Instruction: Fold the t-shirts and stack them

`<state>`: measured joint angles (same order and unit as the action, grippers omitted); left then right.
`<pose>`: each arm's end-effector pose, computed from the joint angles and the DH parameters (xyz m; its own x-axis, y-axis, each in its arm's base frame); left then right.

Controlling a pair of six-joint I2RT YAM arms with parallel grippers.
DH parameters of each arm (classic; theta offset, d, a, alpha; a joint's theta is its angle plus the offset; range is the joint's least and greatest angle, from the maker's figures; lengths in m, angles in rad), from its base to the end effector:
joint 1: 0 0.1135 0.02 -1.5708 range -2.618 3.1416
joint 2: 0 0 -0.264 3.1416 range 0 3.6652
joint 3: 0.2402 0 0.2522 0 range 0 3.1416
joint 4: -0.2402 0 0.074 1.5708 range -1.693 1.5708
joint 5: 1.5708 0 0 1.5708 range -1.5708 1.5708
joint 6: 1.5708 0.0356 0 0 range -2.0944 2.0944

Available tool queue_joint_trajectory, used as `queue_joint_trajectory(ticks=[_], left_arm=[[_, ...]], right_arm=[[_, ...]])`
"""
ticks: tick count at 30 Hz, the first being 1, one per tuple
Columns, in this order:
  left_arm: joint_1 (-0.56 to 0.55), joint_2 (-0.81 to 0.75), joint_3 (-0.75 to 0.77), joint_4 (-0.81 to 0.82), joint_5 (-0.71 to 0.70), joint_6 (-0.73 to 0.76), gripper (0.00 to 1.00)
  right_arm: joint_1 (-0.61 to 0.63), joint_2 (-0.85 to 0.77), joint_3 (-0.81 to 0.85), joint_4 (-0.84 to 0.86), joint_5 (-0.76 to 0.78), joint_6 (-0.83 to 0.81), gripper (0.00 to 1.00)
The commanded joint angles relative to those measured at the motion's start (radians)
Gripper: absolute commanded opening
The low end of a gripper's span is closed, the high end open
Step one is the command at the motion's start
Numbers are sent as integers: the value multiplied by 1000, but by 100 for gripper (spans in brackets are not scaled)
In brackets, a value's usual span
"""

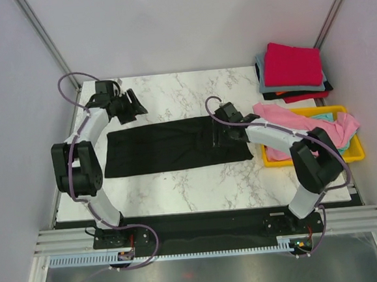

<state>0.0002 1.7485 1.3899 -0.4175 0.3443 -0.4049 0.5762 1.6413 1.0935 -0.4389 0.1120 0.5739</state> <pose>0.3938 -0.0119 0.2682 -0.7387 -0.3709 -0.5628 -0.0547 0.8652 -0.4985 0.2867 0.1815 0.2092 -0.8533 0.0889 -0.5137 -0.0315 0.9747 0.2211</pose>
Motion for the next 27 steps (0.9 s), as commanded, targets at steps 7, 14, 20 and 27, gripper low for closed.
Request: queue_joint_trajectory(ticks=[7,14,20,27], left_arm=[[-81,152,32,-194,-111,18,68],[-85,172,-43,-219,-180,-44,67],[-112,100,-169,-205,-97,-71,63],[-239,-139,-392,-147,27,-170,64]], right_arm=[[-105,297,170,34,-135,8,65],[-176,567,449,-36,-175,-89,64],[-191,889,1010,-187,-227,-181,64],[-210,1101,1309,5,-353,-92,71]])
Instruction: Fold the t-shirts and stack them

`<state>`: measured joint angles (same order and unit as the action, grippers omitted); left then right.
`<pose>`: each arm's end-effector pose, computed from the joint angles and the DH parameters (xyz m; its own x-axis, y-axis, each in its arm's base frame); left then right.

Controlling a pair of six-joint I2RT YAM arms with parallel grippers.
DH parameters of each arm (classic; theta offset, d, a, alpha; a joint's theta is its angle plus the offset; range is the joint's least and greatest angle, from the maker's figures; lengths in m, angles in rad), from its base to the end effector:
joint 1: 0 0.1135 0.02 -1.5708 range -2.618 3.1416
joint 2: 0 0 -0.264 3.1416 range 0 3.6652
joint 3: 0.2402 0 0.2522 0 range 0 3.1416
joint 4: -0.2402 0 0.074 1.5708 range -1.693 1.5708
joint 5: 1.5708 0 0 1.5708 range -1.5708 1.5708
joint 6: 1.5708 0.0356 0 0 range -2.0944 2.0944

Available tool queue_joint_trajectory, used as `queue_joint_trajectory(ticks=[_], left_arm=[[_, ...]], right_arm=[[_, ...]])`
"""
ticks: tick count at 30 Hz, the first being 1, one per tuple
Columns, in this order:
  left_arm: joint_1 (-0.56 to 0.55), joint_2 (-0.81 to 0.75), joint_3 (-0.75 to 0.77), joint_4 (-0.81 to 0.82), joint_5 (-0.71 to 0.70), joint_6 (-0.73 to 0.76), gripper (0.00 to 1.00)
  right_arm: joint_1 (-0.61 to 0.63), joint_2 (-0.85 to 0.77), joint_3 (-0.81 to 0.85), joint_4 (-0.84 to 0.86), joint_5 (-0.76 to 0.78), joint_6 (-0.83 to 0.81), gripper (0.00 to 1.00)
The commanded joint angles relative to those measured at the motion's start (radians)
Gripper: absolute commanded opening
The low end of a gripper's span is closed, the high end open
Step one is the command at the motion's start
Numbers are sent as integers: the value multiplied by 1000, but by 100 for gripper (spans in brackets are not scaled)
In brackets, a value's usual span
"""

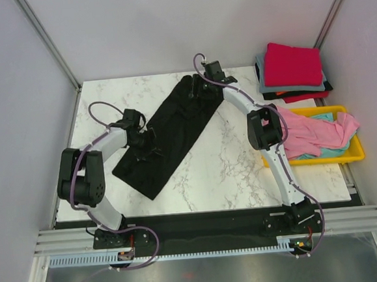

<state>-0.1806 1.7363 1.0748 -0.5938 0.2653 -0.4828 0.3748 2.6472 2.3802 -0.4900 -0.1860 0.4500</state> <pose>0.3203 -0.0680 0.1677 -0.9459 -0.2827 -0.1591 -0.2097 0.9071 -0.3648 0.5408 0.2198 0.1572 -0.7863 0.1500 -0.5993 -0.1586 0.8885 0.4305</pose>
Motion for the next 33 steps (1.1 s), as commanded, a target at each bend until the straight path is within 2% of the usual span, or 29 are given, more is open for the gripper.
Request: queue_joint_trajectory(ticks=[1,3,4,7,10,13,14,15,16,17,19,21,22,25,26,27,28,29,31,33], left_arm=[[-116,-147,-105,55,136,-118,64],[-190,-179,-160,136,199,-210,64],[-265,-182,-168,161,206,-239,64],[-374,-198,-176,242,189,-339,64],[-434,-173,-144,318,210,-411,64],[-457,-153,-58,299,242,-404,63],[-458,-165,-35,280,214,-387,63],[-454,-181,17,194,175,-361,63],[-453,-205,51,148,126,-280,64],[-453,-213,82,102,7,-237,65],[-441,-219,149,-2,-122,-163,67],[-431,-218,175,-125,-320,-88,67],[-428,-215,175,-188,-465,-68,68],[-410,-196,130,-205,-572,-50,69],[-401,-184,117,-202,-569,-48,69],[-396,-158,99,-195,-568,-46,69],[-393,-146,93,-192,-569,-46,69],[-392,-135,90,-189,-557,-46,69],[-388,-116,82,-170,-545,-42,69],[-384,-107,70,-158,-528,-37,69]], right_arm=[[-8,94,7,118,-90,51,72],[-8,95,-45,294,-124,128,76],[-8,108,-55,345,-150,160,77],[-4,183,-1,455,-190,269,77],[13,249,79,537,-221,320,78],[26,275,85,632,-236,343,79],[27,273,65,655,-240,345,79],[32,272,54,704,-257,345,79],[35,267,47,720,-263,336,79],[36,269,53,726,-268,326,80],[44,272,76,719,-274,287,83],[44,263,90,703,-270,265,84],[44,240,80,703,-267,245,84],[42,145,-5,734,-277,202,82],[42,102,-124,767,-302,191,81],[41,52,-204,903,-334,190,81],[42,-58,-284,950,-349,184,81],[41,-114,-411,962,-325,168,82],[39,-262,-519,952,-284,119,84],[39,-343,-663,950,-222,116,86]])
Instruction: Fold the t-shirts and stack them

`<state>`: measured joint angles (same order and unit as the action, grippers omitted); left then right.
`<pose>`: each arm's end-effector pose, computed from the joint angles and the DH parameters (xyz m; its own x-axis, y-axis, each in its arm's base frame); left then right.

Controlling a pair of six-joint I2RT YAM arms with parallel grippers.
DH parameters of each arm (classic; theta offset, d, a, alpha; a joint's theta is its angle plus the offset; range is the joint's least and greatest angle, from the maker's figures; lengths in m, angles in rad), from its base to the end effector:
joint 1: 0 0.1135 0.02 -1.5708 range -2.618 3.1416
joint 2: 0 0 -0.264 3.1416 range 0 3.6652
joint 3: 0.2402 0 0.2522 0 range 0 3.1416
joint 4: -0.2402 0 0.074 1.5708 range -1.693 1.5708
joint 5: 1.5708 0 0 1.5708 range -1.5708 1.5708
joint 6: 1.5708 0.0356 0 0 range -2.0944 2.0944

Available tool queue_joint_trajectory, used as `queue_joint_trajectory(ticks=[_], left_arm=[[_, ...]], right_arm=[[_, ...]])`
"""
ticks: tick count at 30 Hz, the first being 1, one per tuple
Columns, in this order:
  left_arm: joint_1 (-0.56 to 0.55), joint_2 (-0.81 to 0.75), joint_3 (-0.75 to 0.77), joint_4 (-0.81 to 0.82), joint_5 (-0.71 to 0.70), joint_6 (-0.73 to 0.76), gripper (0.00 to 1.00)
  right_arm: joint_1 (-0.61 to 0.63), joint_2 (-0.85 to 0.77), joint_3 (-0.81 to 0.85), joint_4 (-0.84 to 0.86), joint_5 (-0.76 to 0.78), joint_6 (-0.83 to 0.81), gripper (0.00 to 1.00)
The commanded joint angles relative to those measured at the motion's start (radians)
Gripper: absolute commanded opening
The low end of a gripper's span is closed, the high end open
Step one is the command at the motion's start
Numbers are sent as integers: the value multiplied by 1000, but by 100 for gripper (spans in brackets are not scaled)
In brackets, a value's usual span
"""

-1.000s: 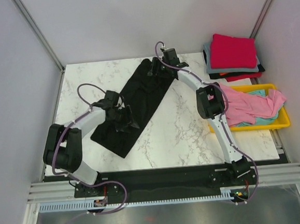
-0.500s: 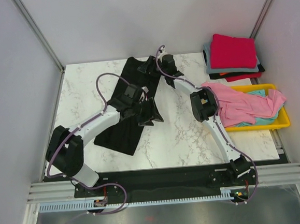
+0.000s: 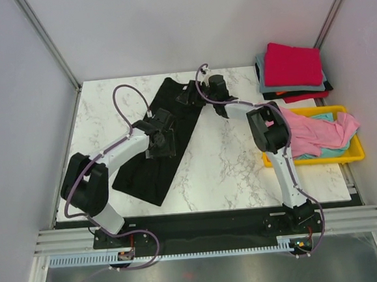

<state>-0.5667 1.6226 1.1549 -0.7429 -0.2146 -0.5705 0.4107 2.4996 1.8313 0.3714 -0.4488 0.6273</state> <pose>0.2721 -0.1642 0.2185 -0.9136 -0.0441 -0.4043 -0.0382 0.9990 -0.0226 0.5094 0.2387 0.1358 -0.6516 0.2931 -0.6997 -0.4418 0.6032 0.6640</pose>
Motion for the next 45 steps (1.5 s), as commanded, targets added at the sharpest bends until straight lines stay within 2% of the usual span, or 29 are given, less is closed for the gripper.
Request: queue_joint_trajectory(ticks=[1,6,10,13,21,27,31,34,39,40,43,45], left_arm=[[10,16,-14,-1,-43,54,69],[30,39,-50,31,-3,55,68],[45,48,-84,53,4,69,68],[57,62,-103,63,40,70,68],[57,94,-136,105,148,55,64],[38,120,-208,235,375,-29,62],[-31,149,-140,237,385,-63,62],[-81,201,-60,240,447,-89,62],[-157,232,51,217,483,-114,63],[-165,220,75,202,462,-112,64],[-179,136,112,117,420,-89,68],[-182,61,132,56,408,-72,70]], right_arm=[[2,-246,-151,81,59,-57,86],[5,-306,-315,12,125,-6,88],[22,-285,-353,-48,170,3,88],[39,-208,-290,-92,131,-9,87],[25,-6,-48,-232,150,-55,87],[-35,184,253,-336,110,-73,87],[-56,278,446,-342,55,-74,88],[-69,311,503,-324,45,-78,90],[-88,276,473,-241,16,-95,92],[-90,256,423,-233,9,-101,91],[-96,145,271,-134,1,-98,92],[-98,79,235,-124,-10,-109,93]])
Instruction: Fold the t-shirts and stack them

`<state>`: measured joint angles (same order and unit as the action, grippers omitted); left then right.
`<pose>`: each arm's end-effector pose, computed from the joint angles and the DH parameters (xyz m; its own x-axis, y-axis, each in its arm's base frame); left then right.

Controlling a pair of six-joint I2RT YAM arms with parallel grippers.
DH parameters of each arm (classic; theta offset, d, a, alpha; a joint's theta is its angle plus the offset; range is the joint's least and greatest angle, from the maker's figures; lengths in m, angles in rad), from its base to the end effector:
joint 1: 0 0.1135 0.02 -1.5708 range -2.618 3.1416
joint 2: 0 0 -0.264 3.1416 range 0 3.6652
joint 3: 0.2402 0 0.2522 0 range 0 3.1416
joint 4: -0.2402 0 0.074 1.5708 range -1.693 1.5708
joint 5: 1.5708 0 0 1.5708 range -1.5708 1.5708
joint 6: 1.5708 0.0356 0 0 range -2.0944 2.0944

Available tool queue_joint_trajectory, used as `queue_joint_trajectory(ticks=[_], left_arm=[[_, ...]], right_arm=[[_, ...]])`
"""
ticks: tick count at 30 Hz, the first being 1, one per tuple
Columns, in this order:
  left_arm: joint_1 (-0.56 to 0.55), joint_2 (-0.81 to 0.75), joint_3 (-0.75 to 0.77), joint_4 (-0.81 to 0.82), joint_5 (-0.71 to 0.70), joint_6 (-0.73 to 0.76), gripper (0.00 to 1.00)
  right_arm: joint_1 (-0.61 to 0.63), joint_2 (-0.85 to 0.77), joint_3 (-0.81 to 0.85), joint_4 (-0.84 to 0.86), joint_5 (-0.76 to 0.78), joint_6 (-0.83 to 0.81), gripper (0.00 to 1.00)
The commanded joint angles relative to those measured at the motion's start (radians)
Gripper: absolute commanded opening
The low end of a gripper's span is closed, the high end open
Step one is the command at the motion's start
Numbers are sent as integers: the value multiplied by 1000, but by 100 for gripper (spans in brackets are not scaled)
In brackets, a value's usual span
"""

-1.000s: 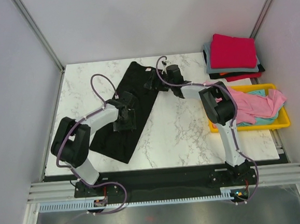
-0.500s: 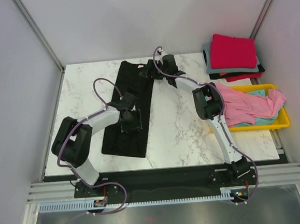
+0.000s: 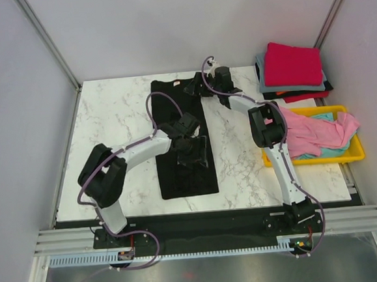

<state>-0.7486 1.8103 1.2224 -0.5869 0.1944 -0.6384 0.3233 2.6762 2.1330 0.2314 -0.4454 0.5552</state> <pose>0.2604 -0.2513 0.1835 -0.9733 0.1061 -0.2036 0.1773 0.9107 -0.3730 0.5618 0.2044 0.1242 -0.6033 0.2996 -0.7392 -0.4207 0.6678 0.6140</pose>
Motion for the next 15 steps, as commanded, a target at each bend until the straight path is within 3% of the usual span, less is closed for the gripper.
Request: queue_joint_trajectory(ticks=[1,5,12,13,15], left_arm=[[-1,-155,84,-122,-7,0,70],[-3,-270,117,-207,-30,25,72],[49,-448,167,-411,-303,152,73],[70,-474,157,-413,-308,166,73],[138,-555,108,-404,-309,207,73]], right_arm=[[-10,-117,-70,-16,-18,-46,95],[-10,-289,-174,-63,0,-78,97],[74,-654,-574,-138,85,-127,98],[95,-692,-612,-153,99,-126,95],[175,-782,-712,-175,71,-109,79]])
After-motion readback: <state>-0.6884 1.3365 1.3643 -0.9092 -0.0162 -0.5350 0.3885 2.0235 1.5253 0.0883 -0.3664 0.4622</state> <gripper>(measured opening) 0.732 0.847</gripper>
